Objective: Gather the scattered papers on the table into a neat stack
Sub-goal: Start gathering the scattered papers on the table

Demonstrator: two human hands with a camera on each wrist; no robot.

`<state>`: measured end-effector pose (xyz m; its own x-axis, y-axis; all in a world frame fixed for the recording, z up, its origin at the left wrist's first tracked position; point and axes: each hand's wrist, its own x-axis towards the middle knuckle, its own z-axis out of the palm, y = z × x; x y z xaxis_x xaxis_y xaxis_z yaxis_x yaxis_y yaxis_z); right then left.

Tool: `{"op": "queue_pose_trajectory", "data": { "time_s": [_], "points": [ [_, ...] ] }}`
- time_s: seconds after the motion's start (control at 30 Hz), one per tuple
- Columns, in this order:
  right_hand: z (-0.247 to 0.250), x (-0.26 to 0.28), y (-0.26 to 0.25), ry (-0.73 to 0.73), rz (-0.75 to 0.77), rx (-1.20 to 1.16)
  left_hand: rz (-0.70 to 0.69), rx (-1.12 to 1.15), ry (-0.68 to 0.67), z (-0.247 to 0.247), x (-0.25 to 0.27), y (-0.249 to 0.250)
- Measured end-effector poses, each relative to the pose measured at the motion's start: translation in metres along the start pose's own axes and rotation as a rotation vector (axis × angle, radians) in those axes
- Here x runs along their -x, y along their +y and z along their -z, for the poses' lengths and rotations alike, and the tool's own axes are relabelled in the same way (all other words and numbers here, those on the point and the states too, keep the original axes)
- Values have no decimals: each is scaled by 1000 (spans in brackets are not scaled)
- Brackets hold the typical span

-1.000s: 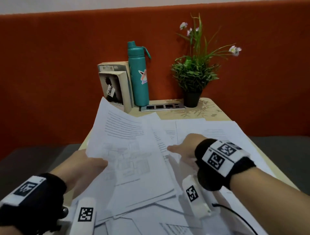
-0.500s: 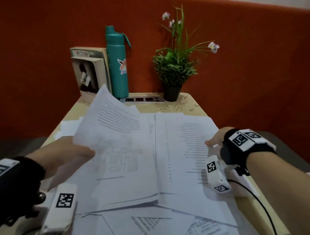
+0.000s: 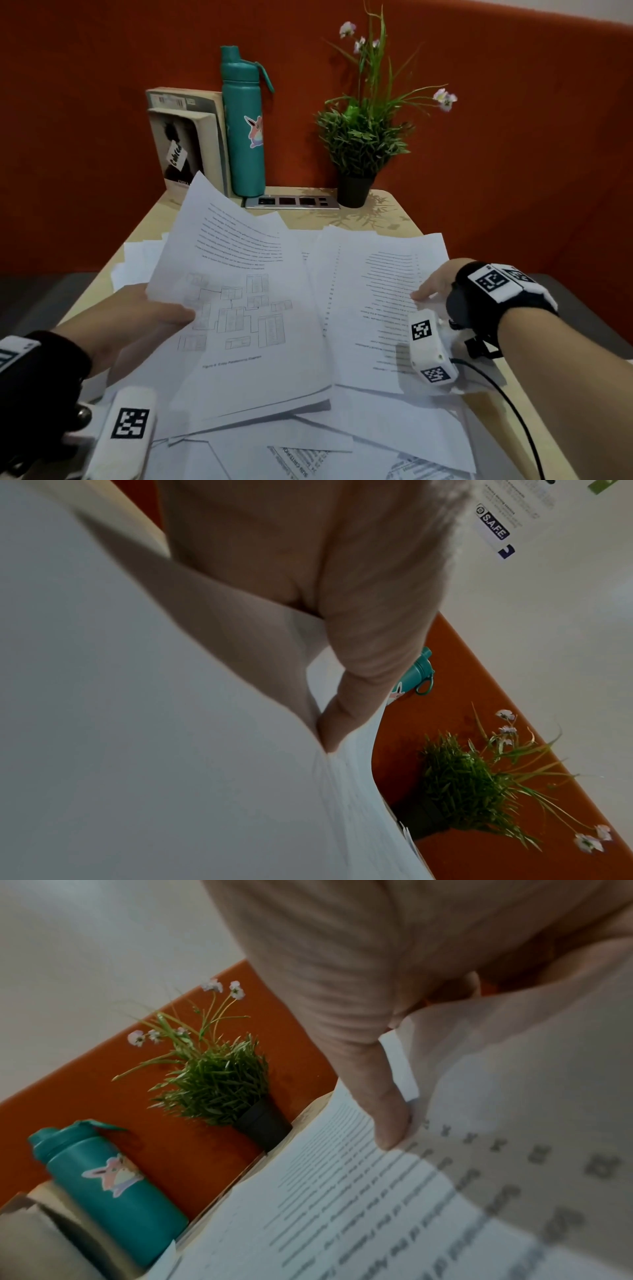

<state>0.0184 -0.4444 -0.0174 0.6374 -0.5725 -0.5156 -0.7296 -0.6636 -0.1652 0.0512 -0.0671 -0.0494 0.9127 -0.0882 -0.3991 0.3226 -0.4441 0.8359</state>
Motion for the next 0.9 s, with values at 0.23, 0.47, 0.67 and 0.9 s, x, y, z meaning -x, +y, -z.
{"op": "queue_pose_trajectory", "data": {
  "time_s": [0.23,0.47,0.67,0.9],
  "points": [
    [3,5,12,13,-40,-139,-21,5,-23,2,5,-3],
    [-4,8,26,-54,41,-400,-27,40,-42,3,7,-4],
    [5,12,37,49,79,-526,-37,61,-42,3,10,-3],
    [72,48,39,160,490,-1169,-32,42,-35,6,18,4]
  ]
}}
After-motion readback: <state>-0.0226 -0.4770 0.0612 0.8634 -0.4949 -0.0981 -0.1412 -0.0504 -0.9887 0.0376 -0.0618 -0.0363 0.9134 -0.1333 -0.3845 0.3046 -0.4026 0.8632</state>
